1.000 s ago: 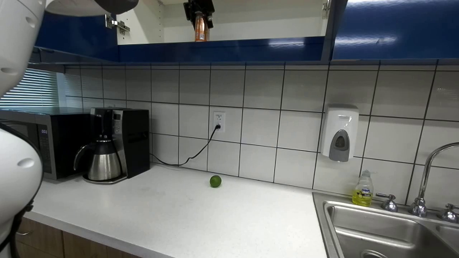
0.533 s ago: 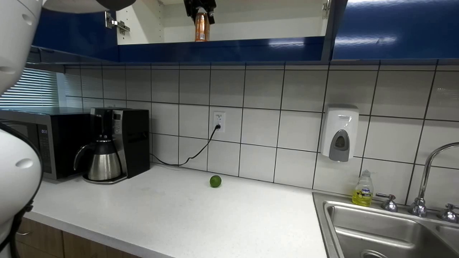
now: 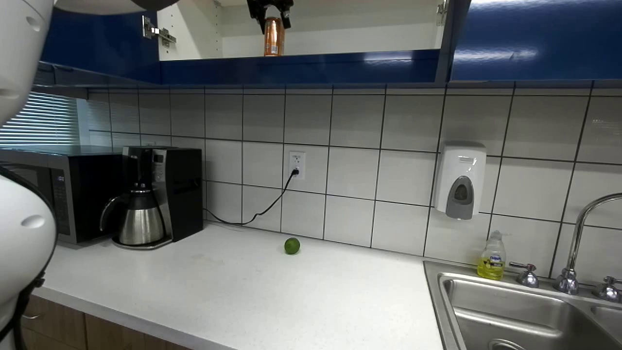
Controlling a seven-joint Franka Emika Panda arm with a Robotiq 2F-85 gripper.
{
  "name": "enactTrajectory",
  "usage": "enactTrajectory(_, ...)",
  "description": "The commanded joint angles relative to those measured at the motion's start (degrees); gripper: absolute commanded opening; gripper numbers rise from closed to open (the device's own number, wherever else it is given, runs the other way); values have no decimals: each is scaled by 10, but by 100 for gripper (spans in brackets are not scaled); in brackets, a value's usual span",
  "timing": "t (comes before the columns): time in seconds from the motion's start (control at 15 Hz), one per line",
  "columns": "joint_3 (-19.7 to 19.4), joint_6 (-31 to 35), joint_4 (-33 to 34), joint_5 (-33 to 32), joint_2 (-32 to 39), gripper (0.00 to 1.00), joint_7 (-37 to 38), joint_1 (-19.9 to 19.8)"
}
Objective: Put the can in the cabinet
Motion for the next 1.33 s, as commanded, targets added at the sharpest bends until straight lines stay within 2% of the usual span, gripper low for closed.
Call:
enactTrajectory(0.0,5,3,-11,18,-17,100,-36,-9)
enactTrajectory(0.8,2,5,-52,56,-61,100,-93,-14)
enactTrajectory(1.07,1,12,-101,56,-102,100,-103,-12)
enactTrajectory(1.27,1,27,-172,56,-152,100,-110,-10)
